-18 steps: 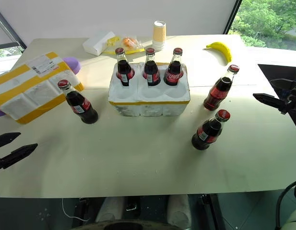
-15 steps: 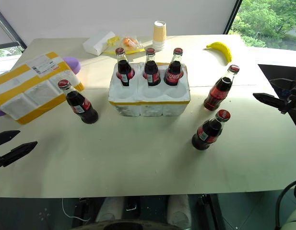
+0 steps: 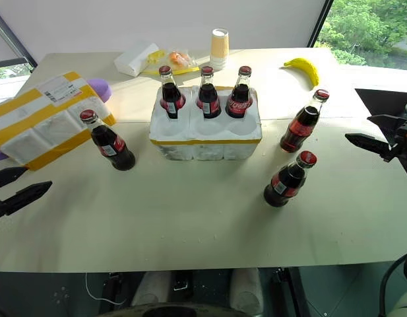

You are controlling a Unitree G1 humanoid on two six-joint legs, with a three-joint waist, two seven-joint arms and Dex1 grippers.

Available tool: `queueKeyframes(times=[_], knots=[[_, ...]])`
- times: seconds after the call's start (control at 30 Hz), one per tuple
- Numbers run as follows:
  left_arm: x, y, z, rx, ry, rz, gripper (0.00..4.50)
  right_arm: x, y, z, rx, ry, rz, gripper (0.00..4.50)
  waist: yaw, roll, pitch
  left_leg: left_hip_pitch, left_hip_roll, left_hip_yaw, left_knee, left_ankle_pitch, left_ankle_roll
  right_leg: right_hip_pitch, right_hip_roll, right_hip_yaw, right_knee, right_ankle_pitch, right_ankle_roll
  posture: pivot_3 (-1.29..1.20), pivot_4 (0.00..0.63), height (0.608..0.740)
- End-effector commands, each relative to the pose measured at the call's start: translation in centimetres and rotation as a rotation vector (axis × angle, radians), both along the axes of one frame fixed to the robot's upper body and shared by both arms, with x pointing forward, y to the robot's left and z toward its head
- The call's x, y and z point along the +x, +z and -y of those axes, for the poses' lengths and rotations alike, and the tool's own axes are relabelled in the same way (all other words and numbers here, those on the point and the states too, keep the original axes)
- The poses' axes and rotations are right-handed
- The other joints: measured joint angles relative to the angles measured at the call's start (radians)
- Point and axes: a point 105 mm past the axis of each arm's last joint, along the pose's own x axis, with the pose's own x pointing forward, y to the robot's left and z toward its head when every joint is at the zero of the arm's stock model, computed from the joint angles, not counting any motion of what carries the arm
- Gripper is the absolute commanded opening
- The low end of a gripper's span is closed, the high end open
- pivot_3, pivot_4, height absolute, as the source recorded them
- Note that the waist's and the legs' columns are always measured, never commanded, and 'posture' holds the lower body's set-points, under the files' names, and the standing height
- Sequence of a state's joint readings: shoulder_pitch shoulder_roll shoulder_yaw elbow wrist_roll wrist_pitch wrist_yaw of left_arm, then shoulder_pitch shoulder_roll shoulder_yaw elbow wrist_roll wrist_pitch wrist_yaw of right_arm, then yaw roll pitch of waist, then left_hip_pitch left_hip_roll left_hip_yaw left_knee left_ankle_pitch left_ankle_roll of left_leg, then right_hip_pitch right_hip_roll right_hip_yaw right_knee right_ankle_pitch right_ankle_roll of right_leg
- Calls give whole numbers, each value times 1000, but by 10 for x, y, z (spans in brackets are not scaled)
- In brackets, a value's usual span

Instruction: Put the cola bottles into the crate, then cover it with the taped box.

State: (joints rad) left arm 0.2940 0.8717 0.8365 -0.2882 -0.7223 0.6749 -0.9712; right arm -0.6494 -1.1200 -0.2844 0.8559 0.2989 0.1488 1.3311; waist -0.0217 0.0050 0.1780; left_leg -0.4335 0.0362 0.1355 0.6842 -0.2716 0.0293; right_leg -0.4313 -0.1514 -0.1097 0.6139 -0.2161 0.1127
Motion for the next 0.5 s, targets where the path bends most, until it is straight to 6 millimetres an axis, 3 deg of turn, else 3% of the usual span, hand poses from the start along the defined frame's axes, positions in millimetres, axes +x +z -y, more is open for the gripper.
queueKeyframes(times=[0.03, 0.23, 0.5], knots=[[3, 13, 10, -10, -70, 24, 4450, -7, 39, -3, 12, 33, 88, 4500, 0, 0, 0, 0, 0, 0, 0, 0, 0, 0, 0, 0, 0, 0, 1, 0, 150, 740], [16, 25, 22, -38, -157, 51, 4450, -24, 74, -29, 34, 196, 48, 4500, 4, 2, 1, 0, 0, -1, 0, 0, 0, 0, 0, 0, 0, 1, 1, 0, 150, 740], [49, 11, 42, -11, -258, 43, 4450, -60, 115, -87, 16, 456, 6, 4500, 6, 3, 0, 0, 0, 0, 0, 0, 0, -1, 0, 0, 1, 1, 2, 0, 150, 740]])
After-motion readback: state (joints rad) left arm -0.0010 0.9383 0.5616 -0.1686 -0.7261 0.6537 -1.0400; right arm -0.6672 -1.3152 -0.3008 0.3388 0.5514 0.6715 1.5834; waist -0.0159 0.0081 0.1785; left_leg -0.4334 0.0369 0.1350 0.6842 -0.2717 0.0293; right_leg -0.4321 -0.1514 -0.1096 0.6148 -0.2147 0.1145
